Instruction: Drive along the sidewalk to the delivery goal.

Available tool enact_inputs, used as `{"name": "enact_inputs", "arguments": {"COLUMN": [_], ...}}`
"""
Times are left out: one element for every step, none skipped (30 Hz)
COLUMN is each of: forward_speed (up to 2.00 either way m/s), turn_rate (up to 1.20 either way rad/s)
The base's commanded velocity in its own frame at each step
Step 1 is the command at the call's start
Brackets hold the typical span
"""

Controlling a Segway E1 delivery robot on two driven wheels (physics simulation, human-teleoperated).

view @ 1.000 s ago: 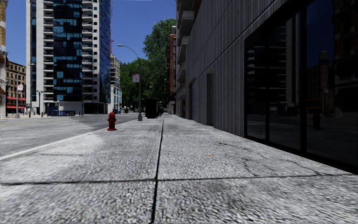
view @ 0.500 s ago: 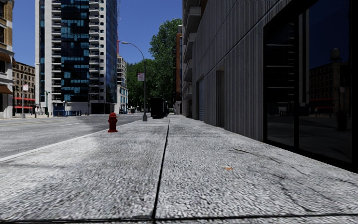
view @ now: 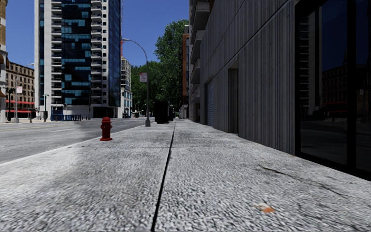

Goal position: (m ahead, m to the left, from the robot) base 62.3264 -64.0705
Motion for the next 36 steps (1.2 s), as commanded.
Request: {"name": "enact_inputs", "arguments": {"forward_speed": [2.00,2.00,2.00,2.00,2.00,2.00,2.00,2.00,2.00,2.00,2.00,2.00,2.00,2.00,2.00,2.00,2.00,2.00,2.00,2.00,2.00,2.00,2.00,2.00,2.00,2.00,2.00,2.00,2.00,2.00,2.00,2.00,2.00,2.00,2.00,2.00], "turn_rate": [0.00,0.00,0.00,0.00,0.00,0.00,0.00,0.00,0.00,0.00,0.00,0.00,0.00,0.00,0.00,0.00,0.00,0.00,0.00,0.00,0.00,0.00,0.00,0.00,0.00,0.00,0.00,0.00,0.00,0.00,0.00,0.00,0.00,0.00,0.00,0.00]}}
